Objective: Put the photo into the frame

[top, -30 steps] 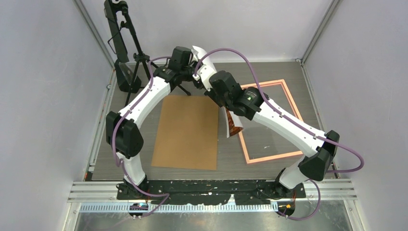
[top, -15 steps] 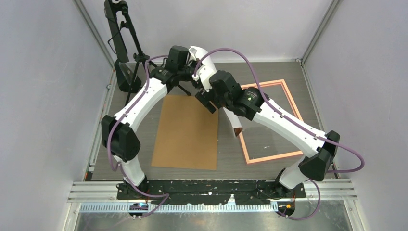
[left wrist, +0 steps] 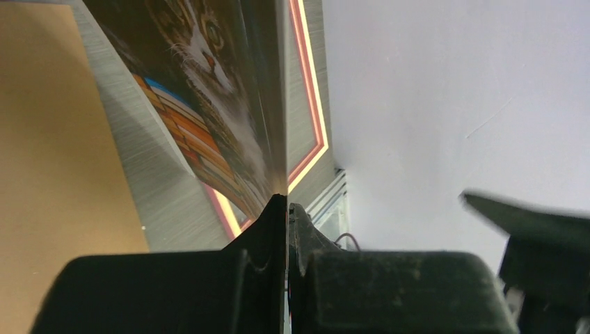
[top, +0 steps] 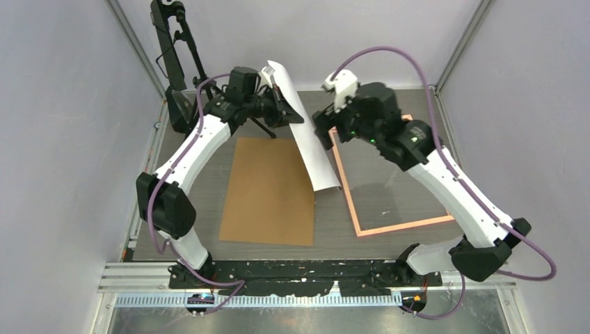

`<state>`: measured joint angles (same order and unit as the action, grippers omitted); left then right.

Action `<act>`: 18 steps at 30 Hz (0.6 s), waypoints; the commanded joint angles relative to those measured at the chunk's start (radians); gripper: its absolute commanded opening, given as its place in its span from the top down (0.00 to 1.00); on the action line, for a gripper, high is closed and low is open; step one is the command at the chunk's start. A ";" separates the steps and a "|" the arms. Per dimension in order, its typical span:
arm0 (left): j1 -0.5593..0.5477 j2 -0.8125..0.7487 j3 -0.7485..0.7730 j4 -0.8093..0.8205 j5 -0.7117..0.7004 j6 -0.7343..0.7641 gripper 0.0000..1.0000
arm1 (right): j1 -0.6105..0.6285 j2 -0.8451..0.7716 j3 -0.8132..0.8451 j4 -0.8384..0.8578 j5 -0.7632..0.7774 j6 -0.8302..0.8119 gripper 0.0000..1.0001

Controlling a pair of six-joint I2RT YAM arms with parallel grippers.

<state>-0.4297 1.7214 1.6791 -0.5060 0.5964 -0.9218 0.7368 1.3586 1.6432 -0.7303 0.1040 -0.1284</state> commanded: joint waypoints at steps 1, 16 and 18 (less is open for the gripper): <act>0.008 -0.090 -0.007 -0.022 0.067 0.159 1.00 | -0.118 -0.094 -0.011 0.042 -0.122 0.075 0.04; 0.016 -0.213 -0.022 -0.162 0.267 0.406 1.00 | -0.606 -0.210 -0.359 0.146 -0.037 0.037 0.05; 0.016 -0.232 -0.025 -0.171 0.286 0.418 1.00 | -0.686 -0.192 -0.397 0.160 -0.076 0.029 0.05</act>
<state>-0.4183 1.5612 1.6550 -0.6548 0.7940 -0.5743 0.1612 1.1526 1.3090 -0.6395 0.0597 -0.0772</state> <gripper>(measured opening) 0.001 0.949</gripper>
